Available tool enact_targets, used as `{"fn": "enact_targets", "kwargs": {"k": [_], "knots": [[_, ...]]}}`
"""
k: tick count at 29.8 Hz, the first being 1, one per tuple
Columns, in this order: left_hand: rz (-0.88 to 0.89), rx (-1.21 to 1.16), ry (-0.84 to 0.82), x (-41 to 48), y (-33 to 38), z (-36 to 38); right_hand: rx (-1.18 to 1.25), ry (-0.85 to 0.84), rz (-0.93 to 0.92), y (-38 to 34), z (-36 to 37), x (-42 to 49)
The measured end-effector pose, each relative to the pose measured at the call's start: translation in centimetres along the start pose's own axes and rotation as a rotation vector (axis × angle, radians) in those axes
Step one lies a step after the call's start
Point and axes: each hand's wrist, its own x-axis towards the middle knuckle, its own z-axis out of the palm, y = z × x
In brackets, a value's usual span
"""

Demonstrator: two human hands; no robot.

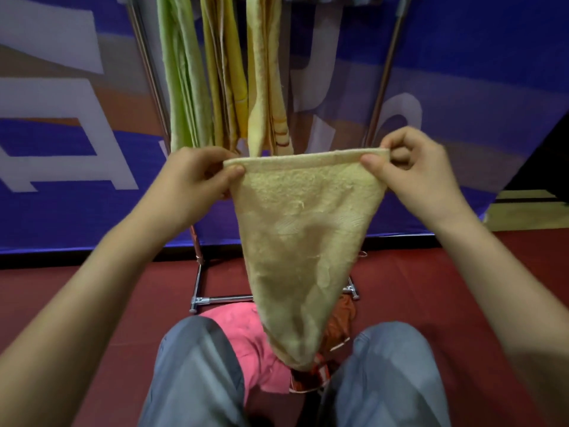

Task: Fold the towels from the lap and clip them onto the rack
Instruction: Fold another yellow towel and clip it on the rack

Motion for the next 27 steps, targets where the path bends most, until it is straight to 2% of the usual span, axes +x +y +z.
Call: {"fn": "enact_targets", "kwargs": {"k": [11, 18, 22, 27], "knots": [[-0.211, -0.241, 0.137, -2.4, 0.4, 3.2, 0.131, -0.025, 0.245, -0.6, 2.5, -2.5], [-0.221, -0.324, 0.105, -4.3, 1.7, 6.4, 0.352, -0.118, 0.38, -1.8, 6.4, -4.4], [-0.223, -0.376, 0.108, -5.2, 2.1, 7.0, 0.479, -0.117, 0.442, -2.0, 7.3, -5.2], [-0.205, -0.413, 0.098, -5.8, 2.2, 7.2, 0.506, -0.218, 0.445, -2.3, 7.2, -5.8]]}}
